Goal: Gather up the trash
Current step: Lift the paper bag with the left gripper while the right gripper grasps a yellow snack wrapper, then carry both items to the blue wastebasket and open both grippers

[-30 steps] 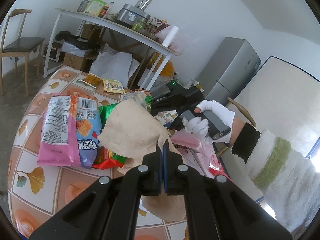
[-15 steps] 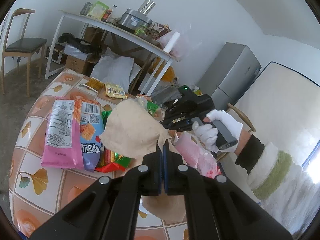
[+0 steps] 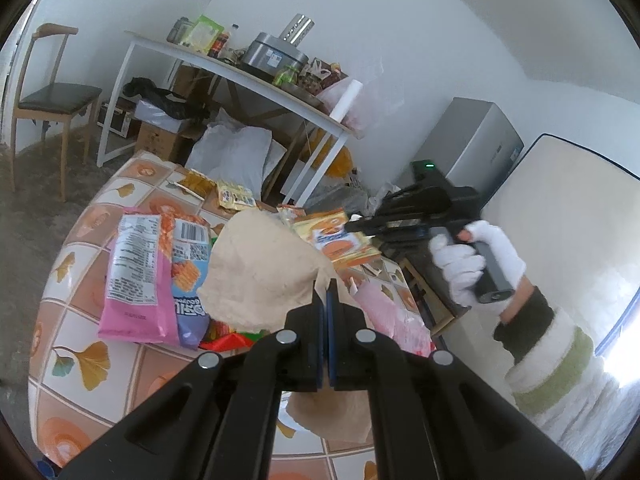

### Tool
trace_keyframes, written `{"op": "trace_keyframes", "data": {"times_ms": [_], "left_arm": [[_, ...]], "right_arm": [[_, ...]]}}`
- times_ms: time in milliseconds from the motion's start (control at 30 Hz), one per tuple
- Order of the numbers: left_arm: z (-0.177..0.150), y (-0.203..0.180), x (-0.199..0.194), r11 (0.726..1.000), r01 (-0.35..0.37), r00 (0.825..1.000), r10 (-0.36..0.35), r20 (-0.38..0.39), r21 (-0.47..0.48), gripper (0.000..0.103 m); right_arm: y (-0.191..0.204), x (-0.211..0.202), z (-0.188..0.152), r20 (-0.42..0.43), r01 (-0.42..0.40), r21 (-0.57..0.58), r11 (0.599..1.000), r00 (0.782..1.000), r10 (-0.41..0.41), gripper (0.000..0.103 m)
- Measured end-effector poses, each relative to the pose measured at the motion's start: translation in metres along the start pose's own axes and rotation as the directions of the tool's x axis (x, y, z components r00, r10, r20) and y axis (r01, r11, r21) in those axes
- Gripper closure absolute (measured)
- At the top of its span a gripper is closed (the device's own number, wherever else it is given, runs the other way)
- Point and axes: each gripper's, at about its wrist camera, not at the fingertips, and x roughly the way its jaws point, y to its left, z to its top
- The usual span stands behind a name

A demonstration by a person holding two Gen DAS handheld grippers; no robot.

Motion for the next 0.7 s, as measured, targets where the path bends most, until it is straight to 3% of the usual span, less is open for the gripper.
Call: {"op": "trace_keyframes", "data": {"times_ms": [267, 467, 533, 700], "left_arm": [[0.009, -0.014, -0.016, 1.0, 0.015, 0.999, -0.016, 0.029, 0.025, 0.102], [0.016, -0.061, -0.007, 0.988, 0.13, 0.991, -0.129, -0.017, 0.082, 0.102], [0.016, -0.086, 0.006, 0.977, 0.189, 0.981, -0.183, -0.064, 0.102, 0.102], [0.001, -0.157, 0.054, 0.931, 0.341, 0.924, -0.307, -0.228, 0.128, 0.102]], "right_arm": [[0.009, -0.074, -0.051, 0.138, -0.085, -0.067, 0.994, 0.986, 0.094, 0.103], [-0.035, -0.142, -0.111, 0.273, -0.108, -0.043, 0.993, 0.955, 0.116, 0.103], [-0.057, -0.164, -0.134, 0.326, -0.094, -0.016, 0.995, 0.94, 0.094, 0.103], [-0.131, -0.224, -0.204, 0.459, -0.055, 0.111, 0.992, 0.889, -0.002, 0.103]]}}
